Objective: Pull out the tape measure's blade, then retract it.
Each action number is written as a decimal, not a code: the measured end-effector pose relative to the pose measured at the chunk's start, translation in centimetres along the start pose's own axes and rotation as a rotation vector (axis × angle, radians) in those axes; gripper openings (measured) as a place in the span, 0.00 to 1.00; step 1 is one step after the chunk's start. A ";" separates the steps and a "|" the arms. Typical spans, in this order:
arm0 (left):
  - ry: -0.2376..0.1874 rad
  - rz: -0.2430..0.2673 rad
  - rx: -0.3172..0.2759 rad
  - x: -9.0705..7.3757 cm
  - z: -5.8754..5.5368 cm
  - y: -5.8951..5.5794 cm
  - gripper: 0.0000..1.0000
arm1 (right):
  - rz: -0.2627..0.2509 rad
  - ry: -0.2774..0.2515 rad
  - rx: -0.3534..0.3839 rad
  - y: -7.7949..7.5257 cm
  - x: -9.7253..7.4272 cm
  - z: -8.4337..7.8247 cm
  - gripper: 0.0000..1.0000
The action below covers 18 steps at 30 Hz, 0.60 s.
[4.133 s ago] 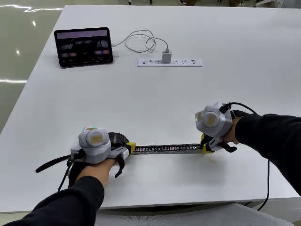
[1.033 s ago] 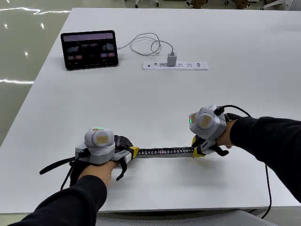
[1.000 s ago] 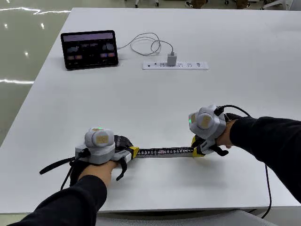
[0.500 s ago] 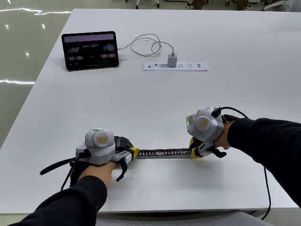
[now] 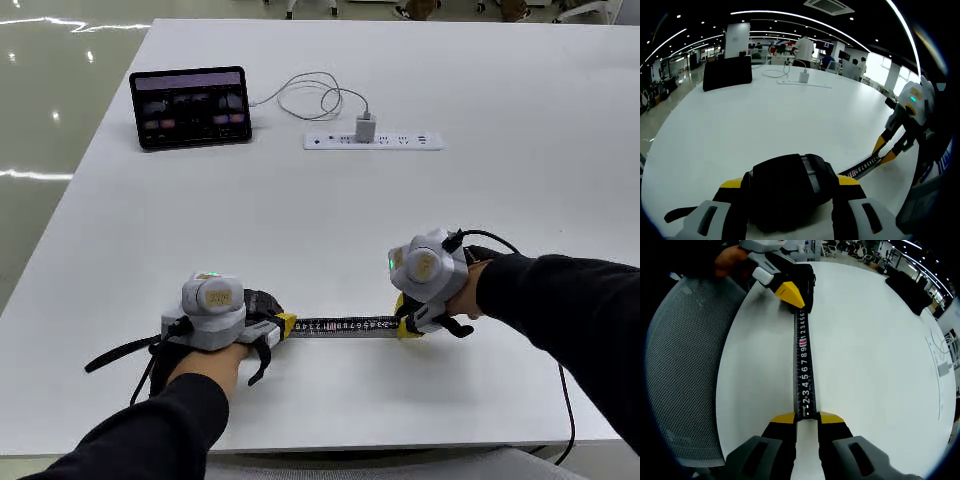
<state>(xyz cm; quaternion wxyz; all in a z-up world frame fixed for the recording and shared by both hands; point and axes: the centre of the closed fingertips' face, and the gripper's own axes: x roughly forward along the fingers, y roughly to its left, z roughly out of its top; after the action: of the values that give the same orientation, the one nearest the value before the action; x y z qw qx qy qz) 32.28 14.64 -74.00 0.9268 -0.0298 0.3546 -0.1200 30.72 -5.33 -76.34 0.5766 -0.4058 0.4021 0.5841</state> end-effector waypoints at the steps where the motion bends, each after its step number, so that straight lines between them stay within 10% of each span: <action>1: 0.000 0.000 0.000 0.0 0.0 0.0 0.65 | 0.000 0.000 0.000 0.0 0.0 0.0 0.11; 18: 0.001 -0.002 -0.002 0.1 0.0 0.0 0.65 | -0.012 -0.011 0.011 0.2 0.3 1.0 0.11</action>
<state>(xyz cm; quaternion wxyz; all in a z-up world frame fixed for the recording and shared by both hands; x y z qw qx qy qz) 32.32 14.64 -74.04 0.9265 -0.0308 0.3551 -0.1205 30.53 -4.29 -76.31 0.5845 -0.4022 0.3996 0.5804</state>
